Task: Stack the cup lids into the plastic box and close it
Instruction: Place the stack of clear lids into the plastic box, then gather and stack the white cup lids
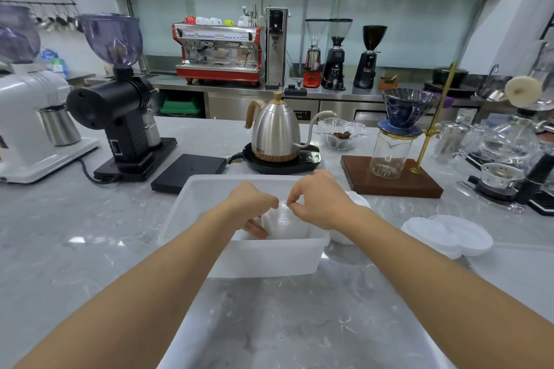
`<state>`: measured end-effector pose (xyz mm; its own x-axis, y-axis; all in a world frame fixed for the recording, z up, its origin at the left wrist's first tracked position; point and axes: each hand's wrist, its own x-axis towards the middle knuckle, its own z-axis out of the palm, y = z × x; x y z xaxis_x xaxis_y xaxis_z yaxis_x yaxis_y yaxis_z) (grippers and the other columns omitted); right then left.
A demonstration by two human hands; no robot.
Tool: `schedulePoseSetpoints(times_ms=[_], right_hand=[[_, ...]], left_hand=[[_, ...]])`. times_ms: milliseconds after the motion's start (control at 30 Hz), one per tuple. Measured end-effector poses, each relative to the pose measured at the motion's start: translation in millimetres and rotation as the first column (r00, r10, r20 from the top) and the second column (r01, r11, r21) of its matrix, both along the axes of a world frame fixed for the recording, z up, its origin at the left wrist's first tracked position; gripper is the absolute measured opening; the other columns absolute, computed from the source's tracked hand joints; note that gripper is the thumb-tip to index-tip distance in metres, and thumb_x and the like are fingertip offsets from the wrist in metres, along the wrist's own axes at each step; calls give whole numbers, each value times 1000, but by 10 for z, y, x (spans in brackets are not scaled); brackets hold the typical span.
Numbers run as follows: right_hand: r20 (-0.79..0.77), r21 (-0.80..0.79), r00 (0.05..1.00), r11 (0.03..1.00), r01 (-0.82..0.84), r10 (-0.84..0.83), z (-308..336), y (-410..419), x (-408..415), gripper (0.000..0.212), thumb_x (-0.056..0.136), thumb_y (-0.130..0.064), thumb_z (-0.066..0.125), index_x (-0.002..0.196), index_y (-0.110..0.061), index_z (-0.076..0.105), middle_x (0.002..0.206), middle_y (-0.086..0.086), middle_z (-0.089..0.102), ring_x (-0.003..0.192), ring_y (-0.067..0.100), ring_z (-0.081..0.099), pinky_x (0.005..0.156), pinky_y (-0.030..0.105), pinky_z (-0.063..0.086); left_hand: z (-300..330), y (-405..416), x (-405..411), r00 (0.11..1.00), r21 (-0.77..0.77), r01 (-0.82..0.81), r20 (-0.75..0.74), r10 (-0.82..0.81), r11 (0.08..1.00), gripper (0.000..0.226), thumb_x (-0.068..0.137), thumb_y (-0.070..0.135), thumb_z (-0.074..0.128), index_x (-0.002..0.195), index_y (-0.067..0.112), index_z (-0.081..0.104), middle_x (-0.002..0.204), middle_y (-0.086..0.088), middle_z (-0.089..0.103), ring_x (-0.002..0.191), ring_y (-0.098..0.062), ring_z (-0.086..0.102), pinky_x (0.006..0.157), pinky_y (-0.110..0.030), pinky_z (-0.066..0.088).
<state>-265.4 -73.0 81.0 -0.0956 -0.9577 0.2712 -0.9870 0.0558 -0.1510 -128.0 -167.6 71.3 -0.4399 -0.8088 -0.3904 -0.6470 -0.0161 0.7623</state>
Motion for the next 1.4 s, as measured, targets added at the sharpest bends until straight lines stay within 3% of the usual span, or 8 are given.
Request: schedulePoseSetpoints(times_ms=[167,333,433,700,833,933,1133,1400], right_hand=[[-16,73,1000,997,11,-10,18,-37,-5,20,90,-22,61,96,-26,80,101,-10,77,101,18,64,98,29,32],[-16,123,1000,992,11,-9,28,-71,-14,19,88,-21,63,94,-25,80,98,-10,77,100,16,65,94,29,36],[-1,109,1000,994,7,-7,7,-67,-15,20,89,-21,61,95,-24,80,99,-9,77,101,17,65,96,30,37],[-15,72,1000,997,-19,20,34,-27,-8,21,92,-20,58,98,-22,77,100,-7,76,105,15,61,120,35,16],[113,-47,993,998,-31,36,123,56,-34,20,92,-19,59,100,-19,78,104,-7,76,105,15,63,107,33,37],[278,-126,961,991,35,1,237,172,-153,17,92,-17,61,98,-18,77,104,-4,75,103,14,65,99,31,47],[288,-117,951,981,152,-114,488,519,-601,19,94,-17,59,102,-16,77,92,-6,70,76,-1,57,79,28,49],[347,-116,906,947,299,-243,556,1010,-1044,14,93,-18,64,99,-17,76,98,-2,71,92,16,64,84,29,52]], left_hand=[[-37,-17,-20,1000,-19,-8,19,8,1000,37,92,20,72,120,-1,59,111,-21,64,80,-41,79,76,-47,66],[-75,-11,-22,999,-81,-11,45,15,997,30,89,25,74,108,5,63,88,-18,70,68,-35,80,69,-42,67],[-77,-4,-20,999,-154,-10,46,17,988,22,86,26,76,94,9,63,84,-14,69,68,-32,80,55,-34,65],[-13,58,-9,991,-536,24,125,51,844,29,74,41,78,89,21,62,82,6,66,79,-16,66,62,-30,51],[63,80,8,991,-598,37,125,48,801,33,76,44,76,98,23,61,87,9,62,87,-15,63,61,-26,44],[118,80,20,995,-616,34,98,34,787,32,79,40,75,103,23,63,90,11,62,89,-15,64,66,-28,49],[287,189,-96,998,-679,-3,-45,-39,734,19,85,29,67,102,21,67,99,4,70,96,-20,64,77,-32,54],[514,916,-539,899,-723,-60,-339,-278,688,7,85,18,69,89,18,74,81,9,72,80,-12,69,76,-31,58]])
